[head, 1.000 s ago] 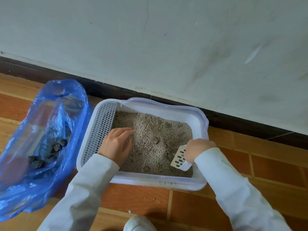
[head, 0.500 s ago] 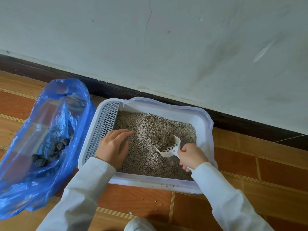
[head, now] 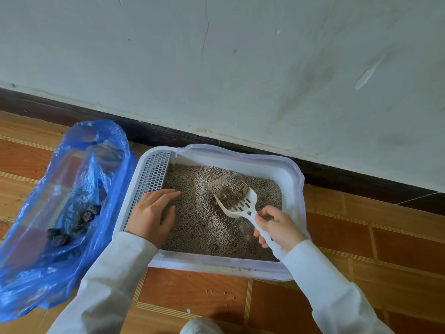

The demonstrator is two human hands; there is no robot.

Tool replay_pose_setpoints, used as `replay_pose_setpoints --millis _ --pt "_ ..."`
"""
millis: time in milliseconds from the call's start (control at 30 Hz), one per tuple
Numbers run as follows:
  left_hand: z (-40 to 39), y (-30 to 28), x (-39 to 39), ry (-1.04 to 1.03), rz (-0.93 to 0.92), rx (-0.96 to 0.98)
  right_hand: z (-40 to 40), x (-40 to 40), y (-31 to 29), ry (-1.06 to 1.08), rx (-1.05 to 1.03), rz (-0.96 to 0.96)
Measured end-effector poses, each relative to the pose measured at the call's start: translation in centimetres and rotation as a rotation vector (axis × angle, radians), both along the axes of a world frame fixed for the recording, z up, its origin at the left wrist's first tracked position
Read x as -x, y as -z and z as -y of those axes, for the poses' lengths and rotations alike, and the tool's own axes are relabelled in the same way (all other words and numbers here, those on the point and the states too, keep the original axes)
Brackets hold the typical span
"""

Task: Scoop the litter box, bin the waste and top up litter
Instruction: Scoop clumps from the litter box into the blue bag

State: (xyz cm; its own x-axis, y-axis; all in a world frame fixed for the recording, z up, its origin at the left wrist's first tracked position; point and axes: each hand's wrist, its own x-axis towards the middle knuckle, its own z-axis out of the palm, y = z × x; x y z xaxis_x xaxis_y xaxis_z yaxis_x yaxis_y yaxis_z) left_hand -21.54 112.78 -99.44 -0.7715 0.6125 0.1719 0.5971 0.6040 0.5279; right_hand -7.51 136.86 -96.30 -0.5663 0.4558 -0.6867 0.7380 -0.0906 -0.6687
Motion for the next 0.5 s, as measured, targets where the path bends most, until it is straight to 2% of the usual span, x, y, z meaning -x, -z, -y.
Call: replay_pose_setpoints --millis 200,500 --pt "0.6 -0.7 -0.1 -0.035 -0.018 -0.002 -0.2 -0.6 -2.1 -0.041 -0.07 -0.165" --pt "1.7 -1.6 -0.6 -0.087 -0.042 -0.025 0.3 0.2 -3.7 -0.098 -0.101 -0.245"
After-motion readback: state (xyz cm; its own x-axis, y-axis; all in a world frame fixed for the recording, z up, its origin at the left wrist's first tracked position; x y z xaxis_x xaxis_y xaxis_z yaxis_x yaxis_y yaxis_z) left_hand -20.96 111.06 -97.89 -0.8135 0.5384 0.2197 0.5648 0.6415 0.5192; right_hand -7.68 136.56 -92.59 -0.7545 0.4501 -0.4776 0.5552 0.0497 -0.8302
